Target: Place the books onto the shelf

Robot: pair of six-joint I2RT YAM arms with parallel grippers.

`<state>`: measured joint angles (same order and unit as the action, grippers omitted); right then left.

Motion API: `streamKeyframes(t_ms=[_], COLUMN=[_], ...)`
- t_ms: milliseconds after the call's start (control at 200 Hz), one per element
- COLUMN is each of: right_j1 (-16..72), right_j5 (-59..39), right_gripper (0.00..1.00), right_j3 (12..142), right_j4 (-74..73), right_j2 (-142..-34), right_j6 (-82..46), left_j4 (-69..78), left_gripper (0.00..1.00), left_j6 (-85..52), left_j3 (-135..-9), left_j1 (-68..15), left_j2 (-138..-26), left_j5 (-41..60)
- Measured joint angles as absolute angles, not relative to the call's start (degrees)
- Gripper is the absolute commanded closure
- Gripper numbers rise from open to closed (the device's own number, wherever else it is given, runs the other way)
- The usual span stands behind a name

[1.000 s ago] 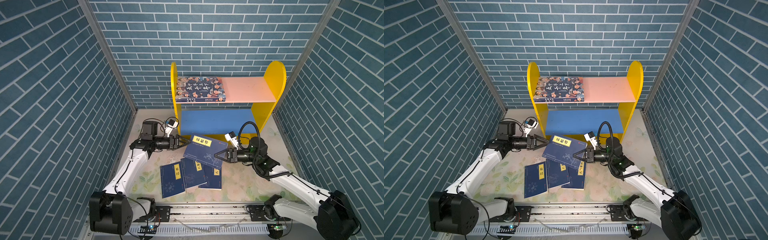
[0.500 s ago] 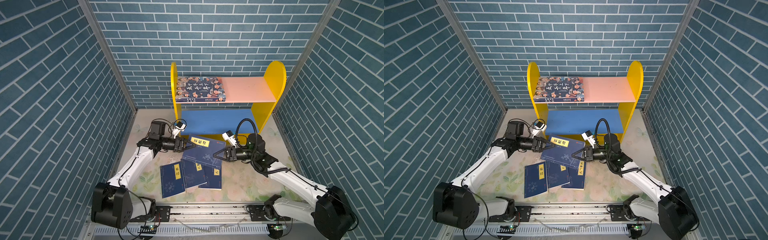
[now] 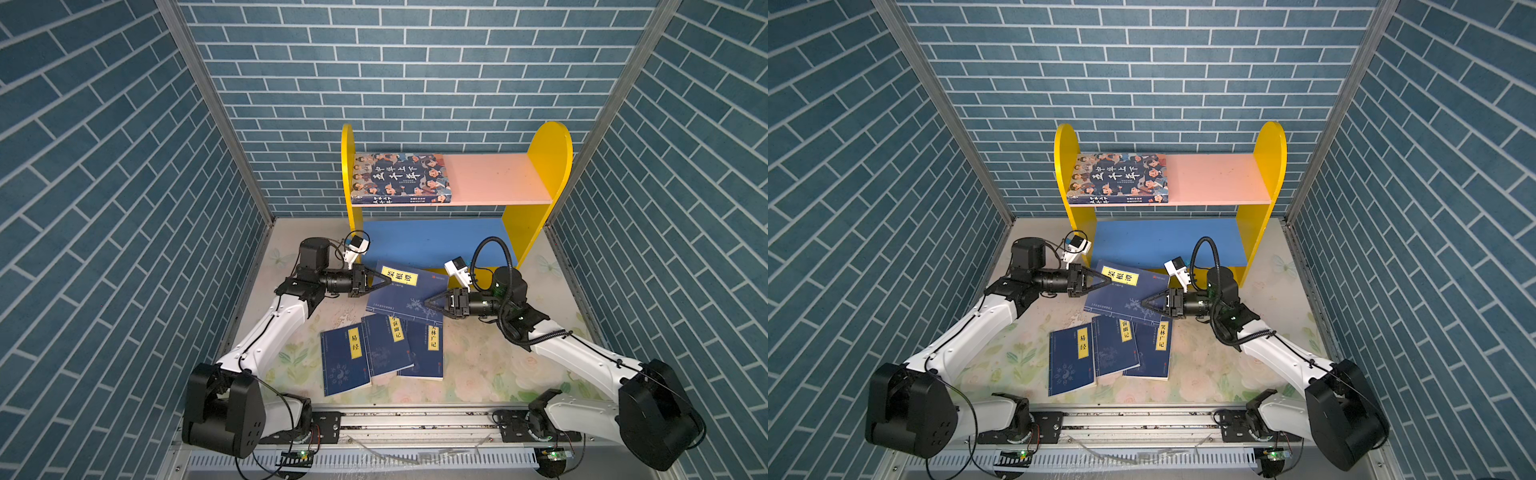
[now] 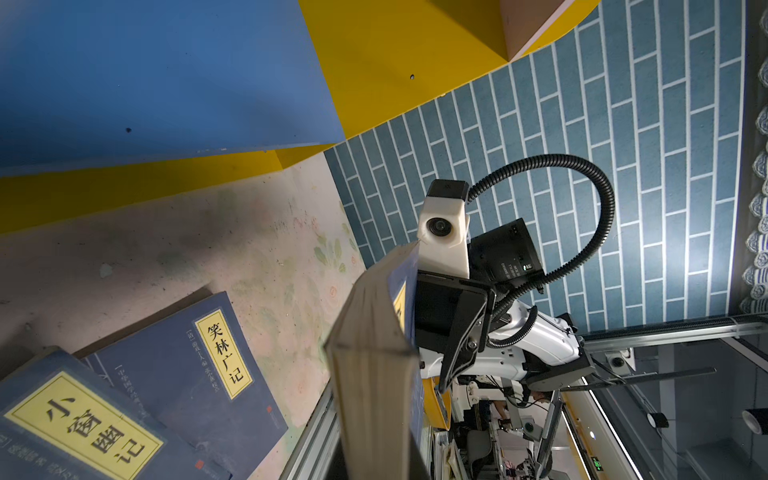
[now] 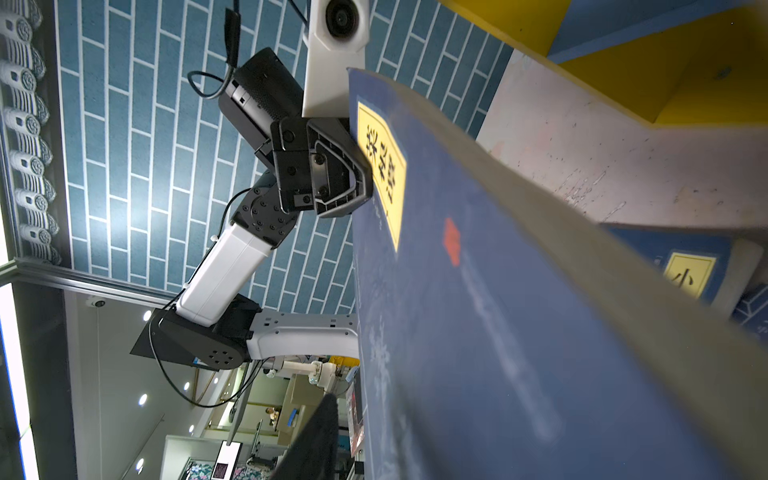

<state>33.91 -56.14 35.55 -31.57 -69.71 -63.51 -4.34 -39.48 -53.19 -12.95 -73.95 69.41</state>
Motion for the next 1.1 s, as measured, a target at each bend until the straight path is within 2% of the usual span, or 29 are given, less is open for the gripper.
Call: streamKeyframes(t_ms=[190,485,580,640,710,790,870,930,1100], right_j1=[33.89,33.85,33.85,33.85,33.82,33.56,33.34,32.62,30.33], right_j5=[-53.25,-51.16,-51.13,-51.13,-51.22,-51.4,-51.4,-51.42,-51.79], right_gripper=[0.59,0.94,1.0,1.0,1.0,1.0,1.0,1.0,1.0], right_j3=[30.55,30.09,30.15,30.15,30.26,30.63,31.46,31.92,33.47], right_j4=[-40.97,-48.58,-50.37,-51.07,-51.9,-52.58,-52.8,-52.77,-52.75], right_j2=[-71.07,-72.71,-73.84,-74.59,-75.64,-77.23,-78.61,-79.18,-80.07], right_j6=[-69.3,-73.73,-74.76,-74.78,-74.78,-74.76,-74.78,-74.83,-75.05], left_j4=[-2.74,0.6,1.15,0.64,-0.45,-2.33,-4.25,-5.13,-6.59], left_gripper=[1.0,1.0,1.0,1.0,0.87,0.63,0.48,0.4,0.26], left_j6=[-41.23,-44.23,-44.45,-44.21,-43.27,-41.67,-40.69,-40.1,-38.94], left_j3=[-53.39,-53.32,-53.01,-52.99,-52.99,-52.99,-52.99,-53.01,-52.99], left_j1=[-12.36,-11.99,-11.86,-11.86,-11.73,-11.51,-11.03,-10.46,-8.54], left_j2=[-74.91,-74.96,-74.96,-74.96,-74.96,-74.94,-74.89,-74.74,-73.52], left_j5=[66.74,65.19,64.73,64.1,63.24,61.47,59.88,59.07,57.32])
